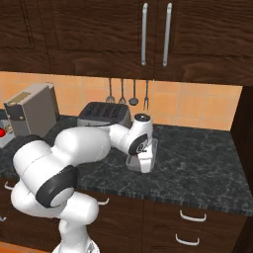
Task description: Take the meat container that has the steak and place it on the second highest rack of the freezer. Then take the vegetable container that has the tomato and mushroom and place it on the highest rack of the freezer.
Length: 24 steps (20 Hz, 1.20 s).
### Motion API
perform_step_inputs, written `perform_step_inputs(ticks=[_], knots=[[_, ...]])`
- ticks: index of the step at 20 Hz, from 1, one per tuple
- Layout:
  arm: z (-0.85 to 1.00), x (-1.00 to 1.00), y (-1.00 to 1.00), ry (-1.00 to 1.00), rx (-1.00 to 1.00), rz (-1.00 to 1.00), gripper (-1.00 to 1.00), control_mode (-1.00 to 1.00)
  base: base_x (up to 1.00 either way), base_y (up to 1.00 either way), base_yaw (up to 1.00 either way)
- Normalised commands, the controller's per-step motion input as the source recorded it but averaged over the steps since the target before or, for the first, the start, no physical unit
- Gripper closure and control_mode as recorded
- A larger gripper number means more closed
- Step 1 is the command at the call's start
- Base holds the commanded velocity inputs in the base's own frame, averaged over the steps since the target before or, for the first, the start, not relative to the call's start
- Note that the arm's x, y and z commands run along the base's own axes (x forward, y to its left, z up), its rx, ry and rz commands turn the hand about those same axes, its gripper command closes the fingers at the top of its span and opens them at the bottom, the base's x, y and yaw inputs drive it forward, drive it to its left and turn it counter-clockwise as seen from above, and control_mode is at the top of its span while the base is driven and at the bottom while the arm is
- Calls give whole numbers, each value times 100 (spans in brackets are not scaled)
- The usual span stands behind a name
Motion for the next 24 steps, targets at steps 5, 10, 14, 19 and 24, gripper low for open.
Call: perform_step_inputs(ticks=[5,10,14,19,24], knots=[[-46,40,0,5,13,-4,-100,-100,0,0,0],[-20,21,0,0,1,-2,-100,-100,0,0,0],[-30,0,0,0,0,-1,-100,-100,0,0,0],[-26,0,0,0,0,-1,-100,-100,0,0,0],[-1,0,0,0,0,0,-100,-100,0,0,0]])
